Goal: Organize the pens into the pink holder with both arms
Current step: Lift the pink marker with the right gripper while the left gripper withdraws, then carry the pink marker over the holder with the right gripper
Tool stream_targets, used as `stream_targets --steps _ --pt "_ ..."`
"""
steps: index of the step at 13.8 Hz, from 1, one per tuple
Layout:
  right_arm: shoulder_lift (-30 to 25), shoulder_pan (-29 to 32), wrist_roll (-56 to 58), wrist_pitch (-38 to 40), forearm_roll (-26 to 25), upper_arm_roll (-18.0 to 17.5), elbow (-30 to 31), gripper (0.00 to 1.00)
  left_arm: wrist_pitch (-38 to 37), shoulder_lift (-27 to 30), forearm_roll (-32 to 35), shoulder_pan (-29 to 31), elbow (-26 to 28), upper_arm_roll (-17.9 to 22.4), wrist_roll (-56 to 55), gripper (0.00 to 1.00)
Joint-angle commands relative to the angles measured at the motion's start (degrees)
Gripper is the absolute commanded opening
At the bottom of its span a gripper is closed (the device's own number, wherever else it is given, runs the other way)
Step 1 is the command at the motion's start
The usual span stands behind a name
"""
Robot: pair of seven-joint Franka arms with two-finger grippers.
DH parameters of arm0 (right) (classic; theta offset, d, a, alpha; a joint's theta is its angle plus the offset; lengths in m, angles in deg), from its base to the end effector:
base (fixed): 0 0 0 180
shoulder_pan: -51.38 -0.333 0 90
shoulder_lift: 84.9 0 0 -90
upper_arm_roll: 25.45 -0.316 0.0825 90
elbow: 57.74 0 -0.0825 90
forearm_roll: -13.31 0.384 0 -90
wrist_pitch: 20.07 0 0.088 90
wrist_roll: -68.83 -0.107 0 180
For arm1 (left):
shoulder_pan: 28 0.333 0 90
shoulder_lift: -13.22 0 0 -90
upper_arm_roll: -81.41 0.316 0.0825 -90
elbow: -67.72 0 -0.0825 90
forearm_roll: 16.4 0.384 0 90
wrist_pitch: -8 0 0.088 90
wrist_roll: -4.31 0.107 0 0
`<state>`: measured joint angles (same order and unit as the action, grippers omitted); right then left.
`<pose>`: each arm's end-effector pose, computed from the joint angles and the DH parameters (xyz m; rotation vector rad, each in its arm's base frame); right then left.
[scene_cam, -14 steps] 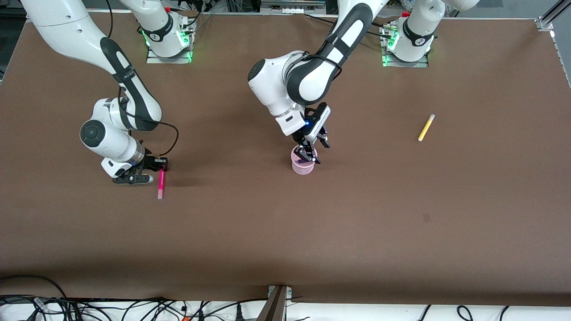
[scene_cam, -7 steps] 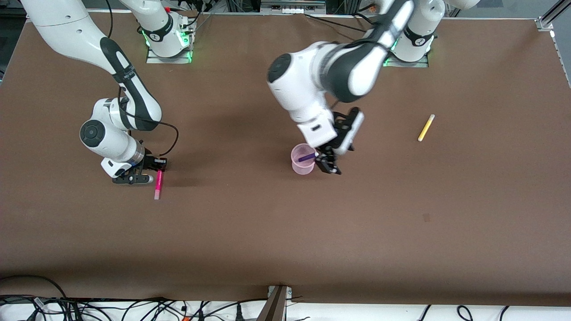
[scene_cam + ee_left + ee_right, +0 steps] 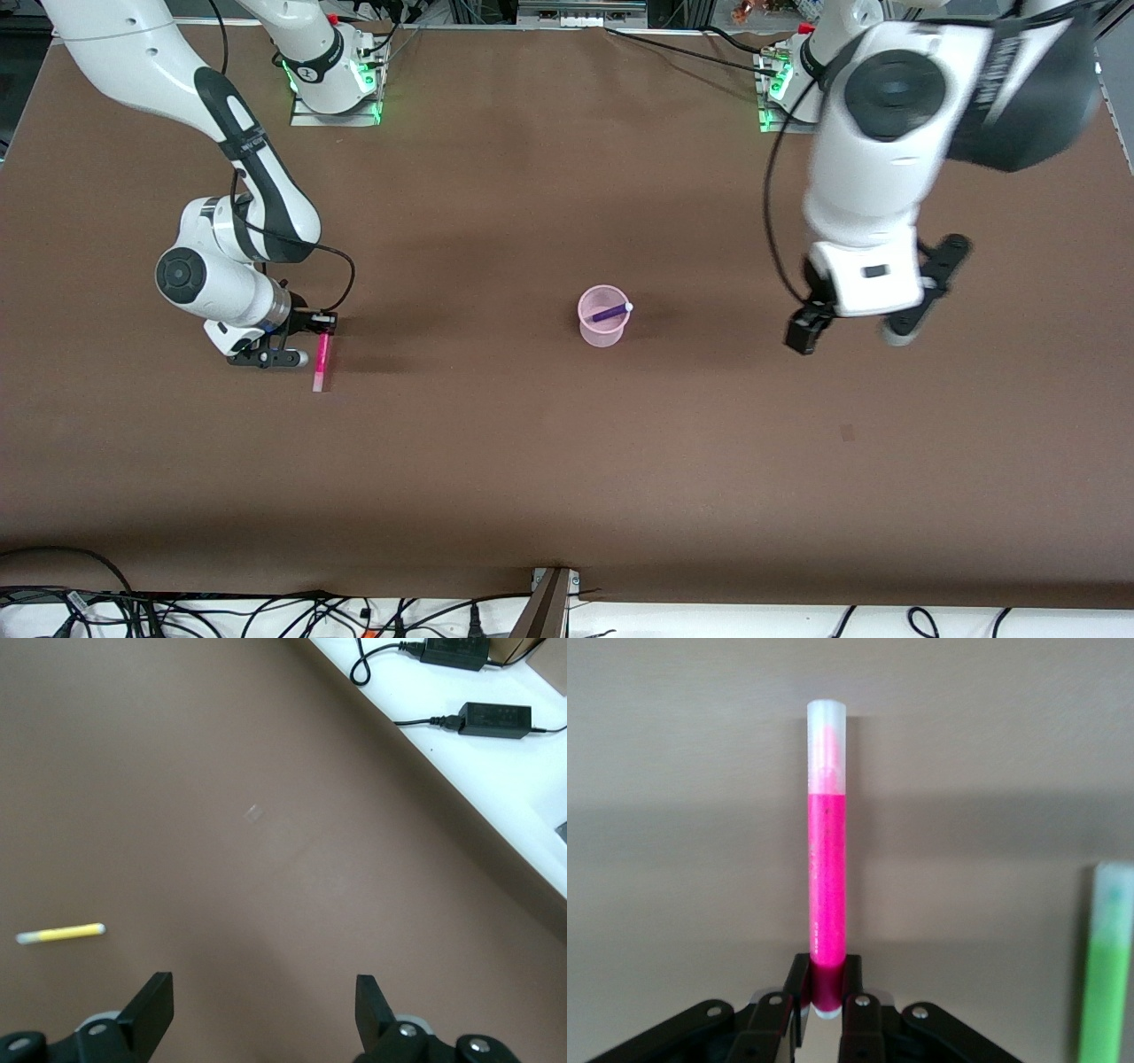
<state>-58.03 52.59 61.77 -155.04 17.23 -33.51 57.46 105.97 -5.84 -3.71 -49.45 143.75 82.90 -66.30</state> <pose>0.5880 0.0704 0.2111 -3.0390 0.1006 0.2027 0.6306 -0.2101 0.5529 -2.7305 -1.2474 -0.2981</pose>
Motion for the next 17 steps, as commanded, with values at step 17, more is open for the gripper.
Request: stream_targets --steps 17 --pt "1.34 -11.3 -43.65 17.48 56.6 -13.21 -20.11 0.0 -4.99 14.93 -11.81 19.78 19.33 -1.31 66.29 1.0"
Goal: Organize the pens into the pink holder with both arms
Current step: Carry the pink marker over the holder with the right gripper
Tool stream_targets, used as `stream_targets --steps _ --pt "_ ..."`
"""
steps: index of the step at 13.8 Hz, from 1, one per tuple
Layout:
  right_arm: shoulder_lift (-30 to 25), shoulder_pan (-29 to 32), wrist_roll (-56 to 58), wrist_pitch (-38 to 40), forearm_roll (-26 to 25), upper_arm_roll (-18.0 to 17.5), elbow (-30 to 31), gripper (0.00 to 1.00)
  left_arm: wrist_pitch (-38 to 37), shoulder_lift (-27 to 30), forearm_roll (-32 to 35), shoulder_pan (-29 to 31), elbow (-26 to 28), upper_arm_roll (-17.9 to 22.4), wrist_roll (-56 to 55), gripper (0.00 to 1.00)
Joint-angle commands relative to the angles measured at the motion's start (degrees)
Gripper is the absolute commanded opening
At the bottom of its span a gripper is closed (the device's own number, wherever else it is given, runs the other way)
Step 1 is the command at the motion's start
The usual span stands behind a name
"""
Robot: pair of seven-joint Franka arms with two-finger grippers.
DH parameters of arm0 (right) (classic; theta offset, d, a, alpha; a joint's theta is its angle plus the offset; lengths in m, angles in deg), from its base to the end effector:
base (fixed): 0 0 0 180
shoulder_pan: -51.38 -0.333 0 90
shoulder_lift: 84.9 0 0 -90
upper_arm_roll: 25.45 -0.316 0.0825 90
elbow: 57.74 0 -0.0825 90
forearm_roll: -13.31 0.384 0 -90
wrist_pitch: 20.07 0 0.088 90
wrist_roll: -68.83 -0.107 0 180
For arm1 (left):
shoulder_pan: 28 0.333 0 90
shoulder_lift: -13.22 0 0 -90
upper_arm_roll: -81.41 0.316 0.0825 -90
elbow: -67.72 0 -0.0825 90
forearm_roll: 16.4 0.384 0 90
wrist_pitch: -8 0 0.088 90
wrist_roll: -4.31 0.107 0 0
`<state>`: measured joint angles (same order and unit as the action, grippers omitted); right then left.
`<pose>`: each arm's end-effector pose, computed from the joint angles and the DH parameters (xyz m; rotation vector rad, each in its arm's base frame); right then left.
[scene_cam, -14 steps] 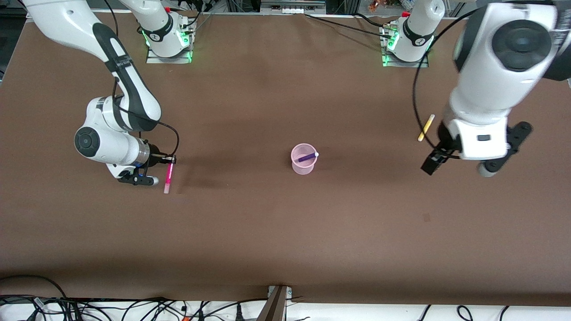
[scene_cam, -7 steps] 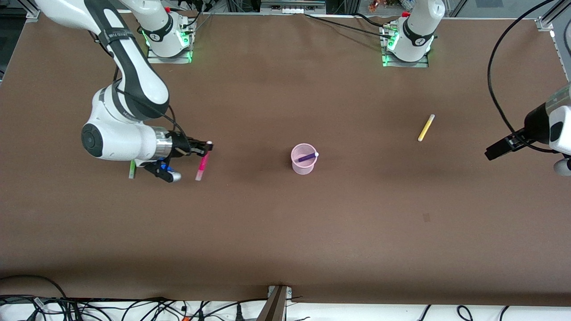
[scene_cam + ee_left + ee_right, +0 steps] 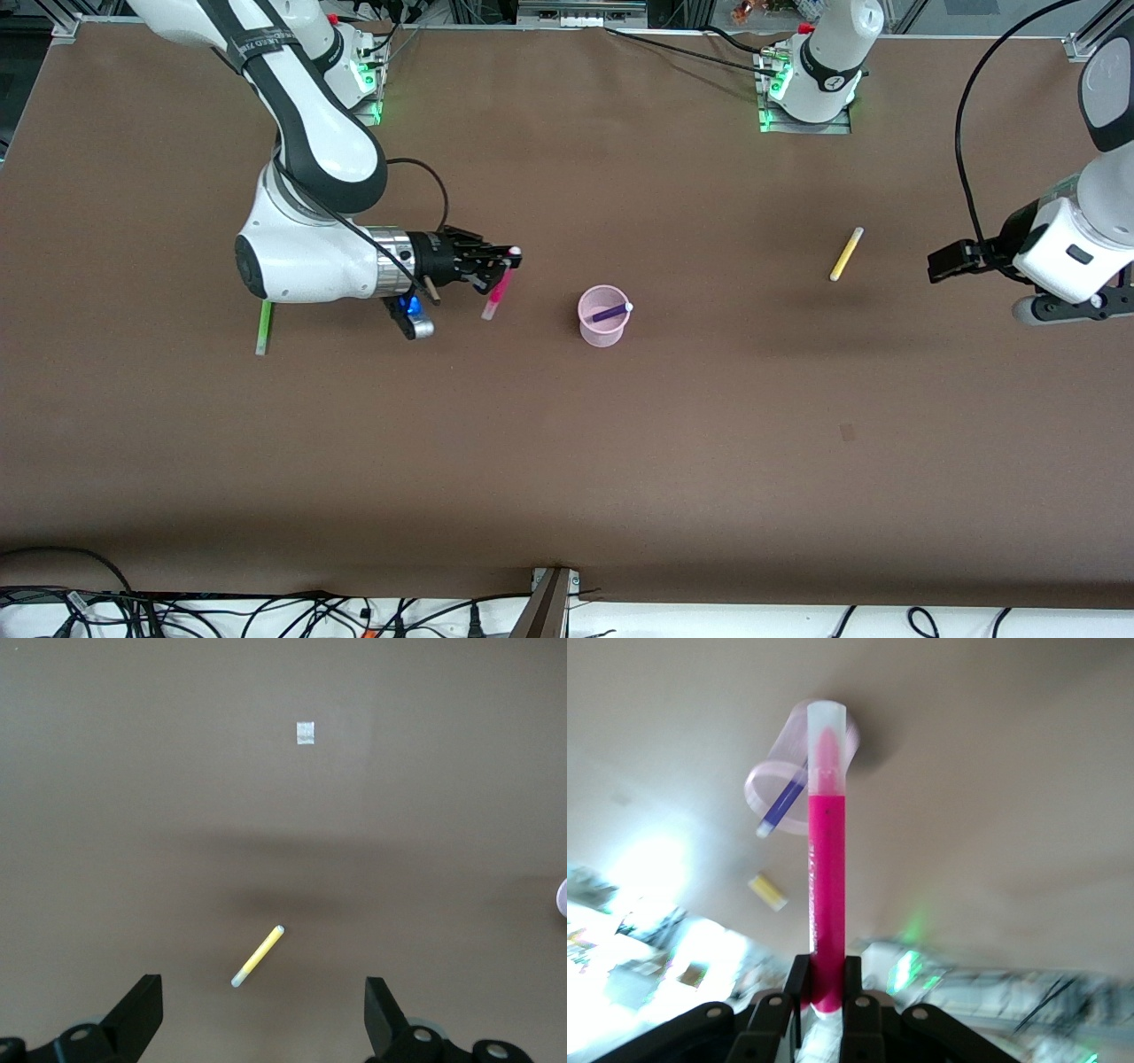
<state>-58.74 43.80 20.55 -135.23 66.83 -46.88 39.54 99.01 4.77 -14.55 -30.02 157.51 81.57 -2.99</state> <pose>0.5719 0.3397 0.3648 -2.1032 0.9550 0.8897 0.5935 -0.0160 0.5429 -3.0899 -0.1427 0.1908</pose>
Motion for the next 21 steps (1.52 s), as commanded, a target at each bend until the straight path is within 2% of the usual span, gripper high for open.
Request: stream_targets --steps 1,3,6,10,13,15,18,21 --pt "2.66 -3.92 -3.39 -4.88 9.83 0.16 -2.19 0.0 1.98 4.5 -0.97 0.79 5.93 0.02 4.2 1.0" --pt "4.41 -6.04 -7.42 -9.45 14.75 0.16 -2.45 0.0 2.07 4.24 -1.06 4.03 5.5 0.02 9.38 1.0" --pt "7.49 -9.9 -7.61 -14.82 22.92 0.16 -2.62 0.0 5.57 2.31 -0.79 6.15 5.23 0.29 9.58 1.0" --pt "8.47 -12.46 -7.79 -16.86 30.84 0.16 -2.89 0.0 5.85 1.78 -0.97 5.28 3.56 -0.06 9.22 1.0" --pt "9.43 -13.86 -7.01 -16.95 31.56 0.16 -2.89 0.0 3.83 1.34 -4.13 4.4 -1.27 -1.29 8.7 1.0" --pt "11.01 -13.96 -6.3 -16.95 30.78 0.33 -3.67 0.0 3.82 1.42 -4.13 4.4 -1.88 -1.56 9.49 1.0" --pt "14.0 -14.05 -4.02 -16.95 28.67 0.42 -6.57 0.0 0.24 1.42 -3.87 4.4 -6.88 -2.7 8.97 1.0" --pt "14.97 -13.96 -3.92 -16.95 26.21 0.51 -7.72 0.0 -2.06 1.34 -4.75 4.92 -7.17 -2.44 9.31 1.0"
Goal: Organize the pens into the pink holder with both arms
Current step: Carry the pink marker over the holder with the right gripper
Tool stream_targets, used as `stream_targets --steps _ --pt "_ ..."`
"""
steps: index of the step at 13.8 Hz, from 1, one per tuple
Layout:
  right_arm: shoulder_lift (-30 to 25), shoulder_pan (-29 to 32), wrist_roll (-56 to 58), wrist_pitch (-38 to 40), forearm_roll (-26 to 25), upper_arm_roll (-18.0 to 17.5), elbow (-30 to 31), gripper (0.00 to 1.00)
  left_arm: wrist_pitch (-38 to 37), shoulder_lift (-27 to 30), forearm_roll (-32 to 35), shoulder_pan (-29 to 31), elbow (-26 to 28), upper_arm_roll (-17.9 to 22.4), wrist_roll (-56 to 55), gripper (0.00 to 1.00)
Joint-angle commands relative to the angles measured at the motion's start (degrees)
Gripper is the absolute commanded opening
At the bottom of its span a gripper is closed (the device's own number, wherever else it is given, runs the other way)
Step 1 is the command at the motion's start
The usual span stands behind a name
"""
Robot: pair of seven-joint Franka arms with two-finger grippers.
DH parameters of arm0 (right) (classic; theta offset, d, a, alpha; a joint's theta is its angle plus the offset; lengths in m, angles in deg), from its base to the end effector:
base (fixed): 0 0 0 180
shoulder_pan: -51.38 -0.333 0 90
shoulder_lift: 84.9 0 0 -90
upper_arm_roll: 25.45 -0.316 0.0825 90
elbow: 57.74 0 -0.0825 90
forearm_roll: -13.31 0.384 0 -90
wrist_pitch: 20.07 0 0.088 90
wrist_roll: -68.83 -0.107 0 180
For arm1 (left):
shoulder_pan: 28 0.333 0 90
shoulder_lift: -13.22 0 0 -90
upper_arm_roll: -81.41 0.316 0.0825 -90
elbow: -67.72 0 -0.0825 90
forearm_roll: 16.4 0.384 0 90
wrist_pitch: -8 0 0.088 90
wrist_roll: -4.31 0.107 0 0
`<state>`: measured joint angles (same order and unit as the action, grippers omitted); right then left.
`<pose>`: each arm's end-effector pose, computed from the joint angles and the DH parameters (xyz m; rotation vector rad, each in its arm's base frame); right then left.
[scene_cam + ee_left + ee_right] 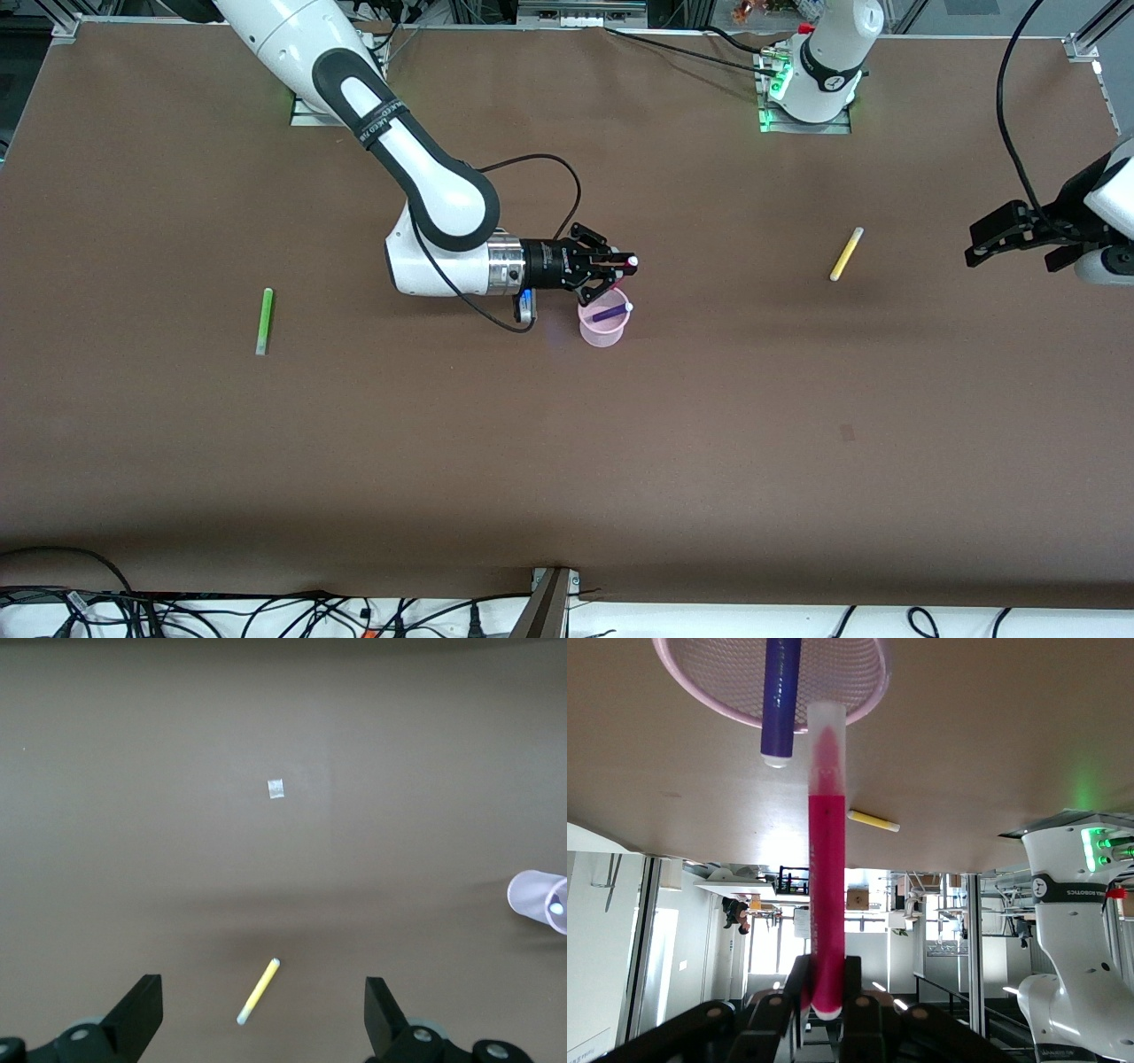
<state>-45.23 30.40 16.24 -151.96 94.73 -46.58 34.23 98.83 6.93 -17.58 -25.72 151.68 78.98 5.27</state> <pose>0.5407 0.4619 0.2675 -1.6161 1.3060 1.1065 0.5900 -0.0023 0.6129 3.1162 -0.0295 0.0162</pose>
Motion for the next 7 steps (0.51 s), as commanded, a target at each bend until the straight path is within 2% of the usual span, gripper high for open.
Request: stream_targets --steps 1,7 --pt "1.55 -0.46 0.56 -0.21 -2.39 0.21 -2.5 0.0 -1.63 -1.18 -1.63 0.62 -1.6 0.15 0.28 1.0" --pt "3.74 -0.38 6.09 -0.21 -2.93 1.35 -2.41 0.0 -1.62 -2.15 -0.75 0.35 -1.78 0.15 -0.08 1.0"
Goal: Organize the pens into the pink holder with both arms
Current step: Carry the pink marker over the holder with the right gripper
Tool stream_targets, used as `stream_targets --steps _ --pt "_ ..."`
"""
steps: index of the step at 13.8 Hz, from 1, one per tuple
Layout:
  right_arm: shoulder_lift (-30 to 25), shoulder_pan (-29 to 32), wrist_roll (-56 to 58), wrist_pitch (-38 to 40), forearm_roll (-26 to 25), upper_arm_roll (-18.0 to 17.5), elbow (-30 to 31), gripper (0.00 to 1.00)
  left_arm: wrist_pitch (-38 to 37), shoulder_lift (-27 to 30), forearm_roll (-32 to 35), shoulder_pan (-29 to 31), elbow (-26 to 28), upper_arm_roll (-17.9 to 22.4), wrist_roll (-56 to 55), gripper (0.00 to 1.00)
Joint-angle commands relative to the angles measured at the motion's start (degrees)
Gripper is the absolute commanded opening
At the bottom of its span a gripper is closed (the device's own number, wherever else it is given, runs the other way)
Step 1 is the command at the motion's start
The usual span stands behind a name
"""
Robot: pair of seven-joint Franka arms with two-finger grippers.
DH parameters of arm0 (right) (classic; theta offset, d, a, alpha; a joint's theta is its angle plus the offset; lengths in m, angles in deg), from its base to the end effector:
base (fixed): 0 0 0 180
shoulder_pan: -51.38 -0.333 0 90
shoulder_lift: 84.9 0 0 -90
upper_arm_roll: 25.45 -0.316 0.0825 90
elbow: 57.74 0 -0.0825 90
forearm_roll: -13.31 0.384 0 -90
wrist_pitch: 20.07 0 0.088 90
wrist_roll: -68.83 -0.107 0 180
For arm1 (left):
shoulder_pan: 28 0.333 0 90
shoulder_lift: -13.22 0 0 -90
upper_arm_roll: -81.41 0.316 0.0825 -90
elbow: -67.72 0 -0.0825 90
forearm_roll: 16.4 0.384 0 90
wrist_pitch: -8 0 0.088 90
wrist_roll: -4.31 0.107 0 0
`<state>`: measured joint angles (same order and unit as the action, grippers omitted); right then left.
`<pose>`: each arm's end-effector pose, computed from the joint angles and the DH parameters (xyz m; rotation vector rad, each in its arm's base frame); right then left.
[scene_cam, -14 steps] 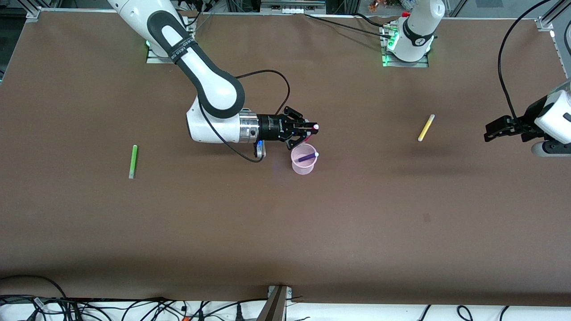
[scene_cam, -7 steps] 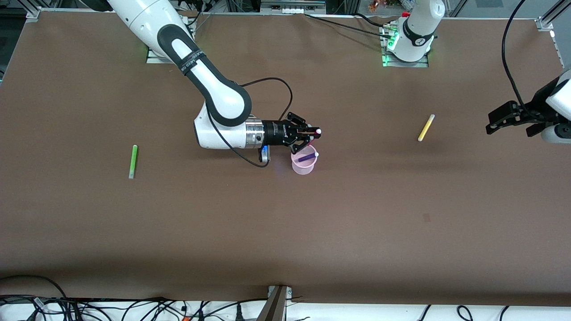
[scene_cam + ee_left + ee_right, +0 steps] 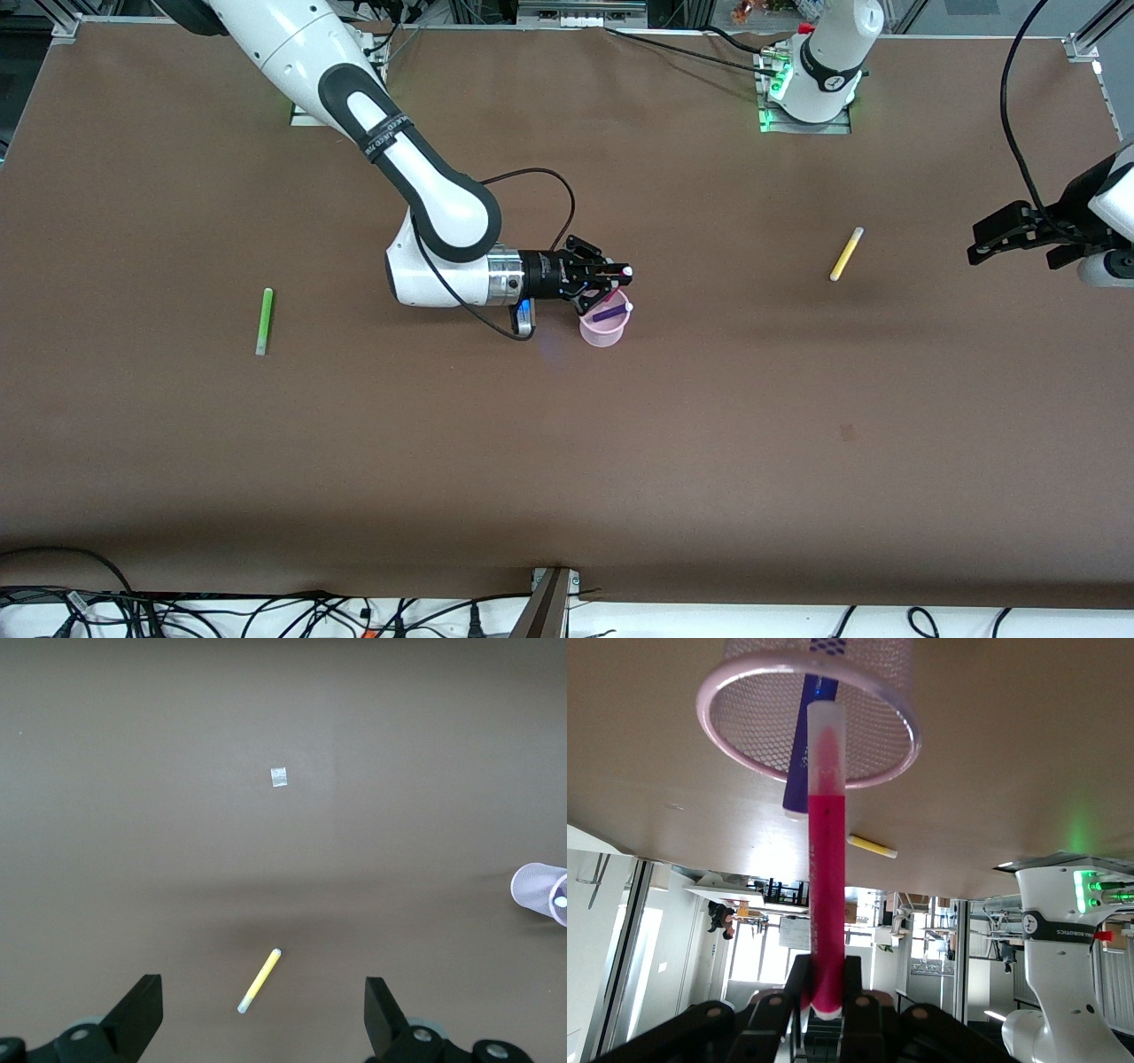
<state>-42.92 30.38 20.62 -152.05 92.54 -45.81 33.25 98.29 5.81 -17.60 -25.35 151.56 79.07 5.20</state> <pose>0.5472 0.4558 0.2452 -1.6849 1.2502 1.0490 0.5944 0.0026 0.6015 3.1151 -0.0149 -0.0255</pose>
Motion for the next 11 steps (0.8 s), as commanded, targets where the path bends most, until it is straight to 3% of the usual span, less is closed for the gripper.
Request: stream_targets --steps 1,8,10,11 --pt "1.61 -0.36 2.32 -0.04 -0.74 0.85 -1.43 0.0 -1.26 -0.94 -0.64 -0.09 -1.66 -0.11 0.16 1.0" --pt "3.89 0.25 5.67 -0.03 -0.91 1.91 -3.01 0.01 -0.82 -1.03 2.79 -0.18 -0.96 -0.82 0.16 1.0" --pt "4.33 0.25 6.37 -0.03 -0.91 1.99 -3.28 0.06 -0.82 -2.51 2.88 -0.1 -0.6 -0.82 0.16 1.0" --pt "4.34 0.26 6.98 -0.03 -0.91 1.99 -3.28 0.15 -0.82 -2.61 2.96 -0.01 -0.87 -0.82 0.16 1.0"
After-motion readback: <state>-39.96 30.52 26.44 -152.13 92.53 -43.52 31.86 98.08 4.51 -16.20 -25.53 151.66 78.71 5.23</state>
